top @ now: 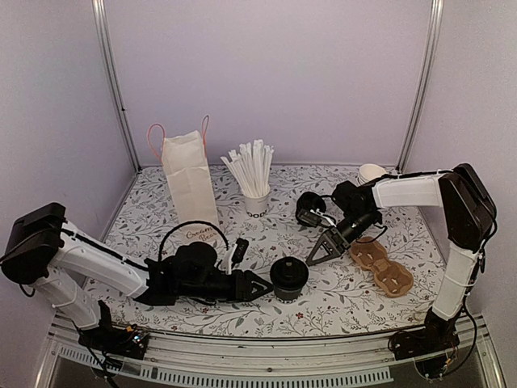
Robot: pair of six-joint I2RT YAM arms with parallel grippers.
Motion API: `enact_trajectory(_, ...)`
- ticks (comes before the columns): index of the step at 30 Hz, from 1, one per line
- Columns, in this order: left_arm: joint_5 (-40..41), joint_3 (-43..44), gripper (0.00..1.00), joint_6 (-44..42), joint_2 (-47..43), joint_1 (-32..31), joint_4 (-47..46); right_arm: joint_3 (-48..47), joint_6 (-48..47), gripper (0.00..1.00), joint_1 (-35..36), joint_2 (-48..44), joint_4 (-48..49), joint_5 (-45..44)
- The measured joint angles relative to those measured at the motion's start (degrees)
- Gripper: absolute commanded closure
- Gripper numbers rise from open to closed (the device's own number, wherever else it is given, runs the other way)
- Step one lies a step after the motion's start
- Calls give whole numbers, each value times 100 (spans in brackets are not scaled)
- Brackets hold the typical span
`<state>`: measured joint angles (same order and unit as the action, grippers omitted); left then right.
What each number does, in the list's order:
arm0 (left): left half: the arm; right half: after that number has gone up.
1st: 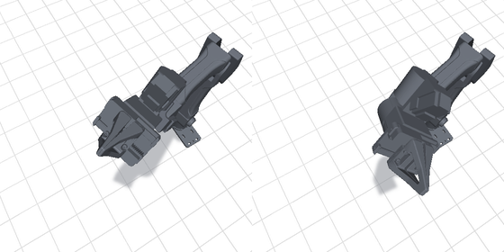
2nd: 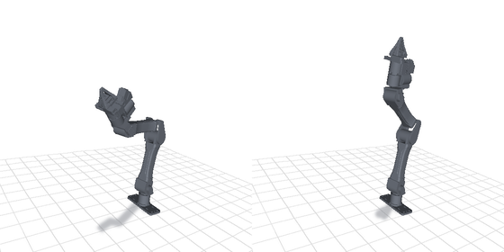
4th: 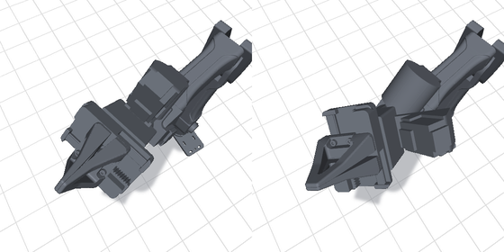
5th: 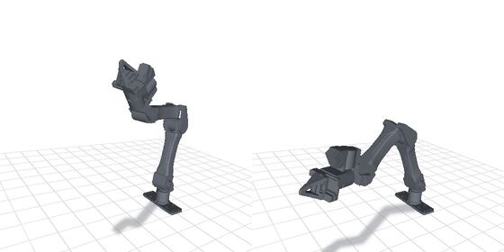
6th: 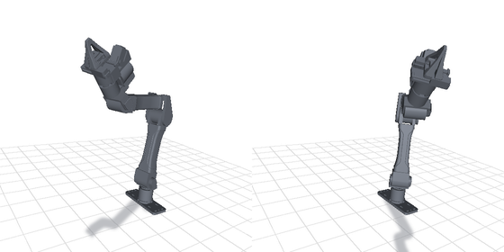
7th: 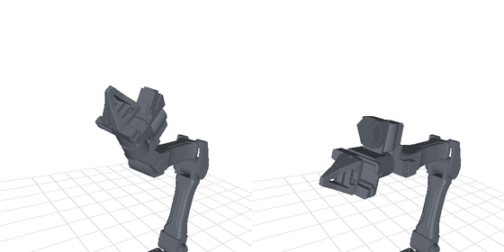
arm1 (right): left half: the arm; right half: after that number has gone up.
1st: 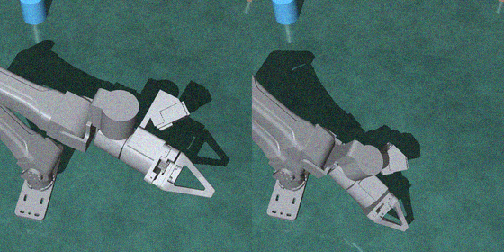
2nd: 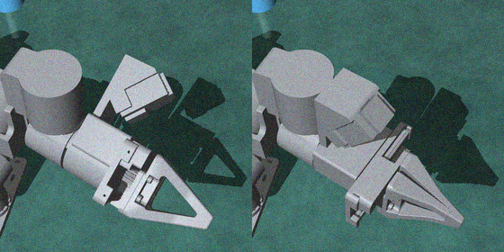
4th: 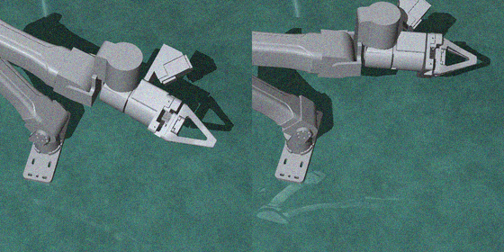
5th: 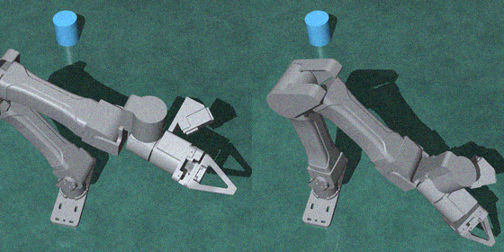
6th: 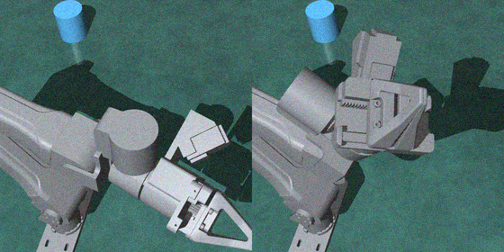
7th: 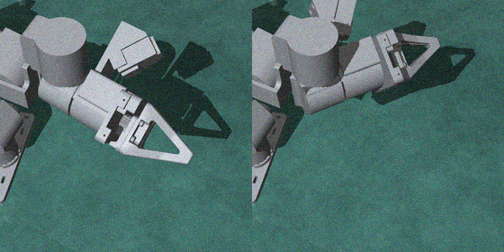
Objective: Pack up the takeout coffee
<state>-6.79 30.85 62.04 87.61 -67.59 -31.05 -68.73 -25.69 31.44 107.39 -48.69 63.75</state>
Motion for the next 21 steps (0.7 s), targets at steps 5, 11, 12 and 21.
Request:
enact_trajectory(5,-98,-162,57,280,122,59,-623,-2,-9,42,0,0,-2,2)
enact_trajectory(11,-286,-262,58,549,273,181,-1187,-114,37,43,0,0,11,-70)
enact_trajectory(12,-313,-262,58,577,306,201,-1246,-149,59,43,0,0,20,-105)
enact_trajectory(21,-527,-363,60,922,699,389,-1853,-553,212,44,0,201,76,-223)
